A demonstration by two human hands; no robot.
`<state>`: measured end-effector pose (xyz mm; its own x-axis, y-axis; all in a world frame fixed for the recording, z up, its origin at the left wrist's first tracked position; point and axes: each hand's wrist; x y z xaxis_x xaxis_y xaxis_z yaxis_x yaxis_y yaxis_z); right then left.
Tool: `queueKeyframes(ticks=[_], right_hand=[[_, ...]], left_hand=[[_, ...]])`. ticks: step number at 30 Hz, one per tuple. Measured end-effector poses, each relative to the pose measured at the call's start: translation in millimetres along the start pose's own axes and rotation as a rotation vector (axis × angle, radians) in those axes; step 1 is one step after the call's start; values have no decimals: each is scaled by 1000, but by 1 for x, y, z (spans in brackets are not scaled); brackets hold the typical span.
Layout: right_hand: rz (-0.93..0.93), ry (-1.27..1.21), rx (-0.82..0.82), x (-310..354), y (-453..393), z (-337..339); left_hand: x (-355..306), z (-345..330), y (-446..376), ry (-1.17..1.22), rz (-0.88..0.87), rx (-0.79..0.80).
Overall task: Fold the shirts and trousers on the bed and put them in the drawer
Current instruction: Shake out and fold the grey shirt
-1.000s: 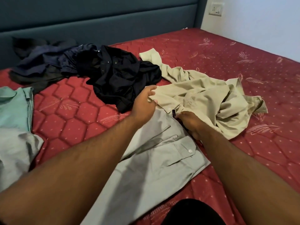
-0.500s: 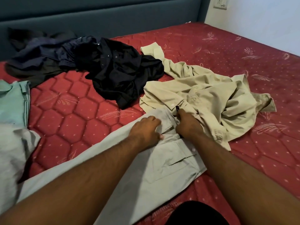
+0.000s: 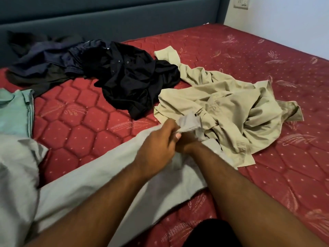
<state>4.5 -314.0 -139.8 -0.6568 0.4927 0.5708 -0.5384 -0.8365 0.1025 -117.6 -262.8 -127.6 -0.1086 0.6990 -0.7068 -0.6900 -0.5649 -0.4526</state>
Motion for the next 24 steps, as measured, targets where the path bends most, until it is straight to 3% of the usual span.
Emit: queueKeyframes(ticks=[2,7,11,13,14,17,19,23,24], right_hand=[[12,-15,85,-6,0,10],[-39,-39,-143,-46,-6,16],[-368,-573,-652,-55,-5,35],[-545,-891,-697,-51,-5,44],[-571,-930,-689,-48,-6,46],[-386,-770,-554,-32,-9,55],[-287,-622,-495,-27,-10,61],[-428,-425,-722,-58,5,54],[-461,-311,-708,-66,13,47]], left_hand=[[2,-1,10,2,6,-47],[3,-4,7,38,-43,-146],[21,5,12,-4,-30,-137],[39,12,27,-202,-9,-101],[46,15,36,-336,13,-55],[62,24,62,-703,99,130],[69,32,74,-796,171,146],[74,57,97,-776,345,51],[75,60,108,-782,362,57]])
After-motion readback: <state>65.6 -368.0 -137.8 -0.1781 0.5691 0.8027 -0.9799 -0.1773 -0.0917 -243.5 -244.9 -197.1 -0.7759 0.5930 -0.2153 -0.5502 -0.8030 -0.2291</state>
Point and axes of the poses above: each hand's wrist, its own y-axis away from the middle knuckle, its own z-axis out of the back of the hand, x = y × z, and after that the axes turned 14 degrees about -x, right-handed
